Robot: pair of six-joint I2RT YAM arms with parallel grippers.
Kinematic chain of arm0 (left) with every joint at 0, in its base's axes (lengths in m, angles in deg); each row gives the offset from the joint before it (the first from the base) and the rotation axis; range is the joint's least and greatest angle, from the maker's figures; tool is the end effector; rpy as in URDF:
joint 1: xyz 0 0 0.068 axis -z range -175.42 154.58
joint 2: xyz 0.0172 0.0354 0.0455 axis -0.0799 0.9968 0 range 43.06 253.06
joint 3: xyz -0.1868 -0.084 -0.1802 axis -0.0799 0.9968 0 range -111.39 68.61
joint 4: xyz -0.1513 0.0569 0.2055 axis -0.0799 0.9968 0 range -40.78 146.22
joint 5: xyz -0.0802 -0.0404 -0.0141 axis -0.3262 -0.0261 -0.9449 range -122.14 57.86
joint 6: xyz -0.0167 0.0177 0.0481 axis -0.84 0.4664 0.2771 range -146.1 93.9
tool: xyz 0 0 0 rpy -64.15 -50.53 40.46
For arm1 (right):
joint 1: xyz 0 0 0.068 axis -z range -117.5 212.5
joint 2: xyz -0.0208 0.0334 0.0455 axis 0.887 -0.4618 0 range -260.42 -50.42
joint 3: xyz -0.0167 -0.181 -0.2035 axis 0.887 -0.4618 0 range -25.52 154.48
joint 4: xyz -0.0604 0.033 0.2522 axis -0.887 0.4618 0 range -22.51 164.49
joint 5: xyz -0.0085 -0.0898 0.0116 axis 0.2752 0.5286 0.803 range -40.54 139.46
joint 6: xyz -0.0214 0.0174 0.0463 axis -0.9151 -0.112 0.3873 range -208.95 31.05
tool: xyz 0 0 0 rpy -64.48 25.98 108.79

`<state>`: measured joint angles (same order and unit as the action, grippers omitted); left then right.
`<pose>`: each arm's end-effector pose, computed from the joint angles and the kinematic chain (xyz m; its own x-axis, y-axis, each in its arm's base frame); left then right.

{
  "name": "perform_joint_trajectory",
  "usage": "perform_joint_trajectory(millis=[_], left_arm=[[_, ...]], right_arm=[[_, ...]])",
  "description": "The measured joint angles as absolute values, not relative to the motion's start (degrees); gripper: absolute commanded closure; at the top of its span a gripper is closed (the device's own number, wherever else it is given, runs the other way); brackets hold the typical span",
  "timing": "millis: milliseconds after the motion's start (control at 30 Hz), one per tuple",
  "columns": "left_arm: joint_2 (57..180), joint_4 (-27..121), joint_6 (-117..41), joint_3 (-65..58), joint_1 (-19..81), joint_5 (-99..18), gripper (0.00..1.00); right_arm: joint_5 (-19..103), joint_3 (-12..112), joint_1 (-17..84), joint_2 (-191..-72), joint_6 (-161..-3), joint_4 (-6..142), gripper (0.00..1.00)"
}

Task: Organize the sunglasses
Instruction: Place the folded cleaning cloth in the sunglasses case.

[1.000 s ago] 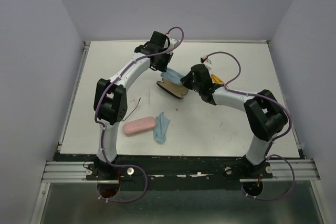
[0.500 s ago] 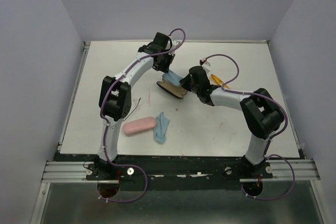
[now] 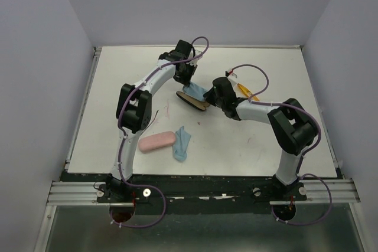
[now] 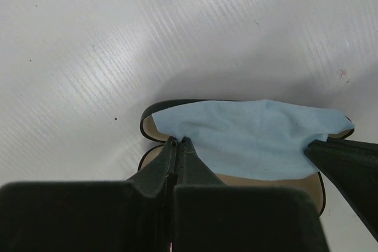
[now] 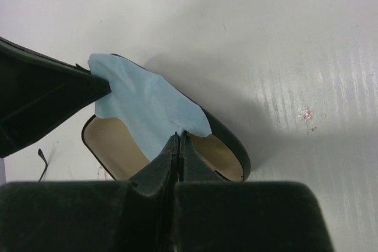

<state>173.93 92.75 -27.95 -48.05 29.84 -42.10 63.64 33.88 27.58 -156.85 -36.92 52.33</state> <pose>0.4526 -0.2202 0.2190 -0.7806 0.3331 -0.5289 0.4789 0.8625 -0.1634 0.3311 0.2205 0.1711 -0.5695 0.5345 -0.6245 0.1048 0.8007 0.5898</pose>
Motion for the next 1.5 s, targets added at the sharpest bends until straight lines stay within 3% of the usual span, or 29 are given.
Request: perform_joint_trajectory(millis=[367, 933, 1167, 1433, 1500], left_arm=[[175.44, 94.96, -28.32, -50.65, 29.84, -42.05, 0.91], [177.75, 95.96, -30.55, -51.92, 29.84, -42.29, 0.9], [178.12, 95.79, -31.14, -53.4, 29.84, -42.01, 0.87], [178.54, 96.9, -31.71, -54.41, 29.84, -41.05, 0.71], [178.78, 97.36, -31.71, -54.78, 29.84, -40.52, 0.7]], right_arm=[[63.64, 33.29, 27.58, -157.83, -36.22, 52.18, 0.91], [63.68, 32.22, 27.56, -159.82, -34.31, 50.84, 0.9], [64.27, 32.2, 27.58, -160.19, -32.83, 50.38, 0.82], [65.47, 31.69, 27.56, -160.19, -31.25, 50.38, 0.77], [65.52, 31.56, 27.56, -160.19, -30.99, 50.34, 0.76]])
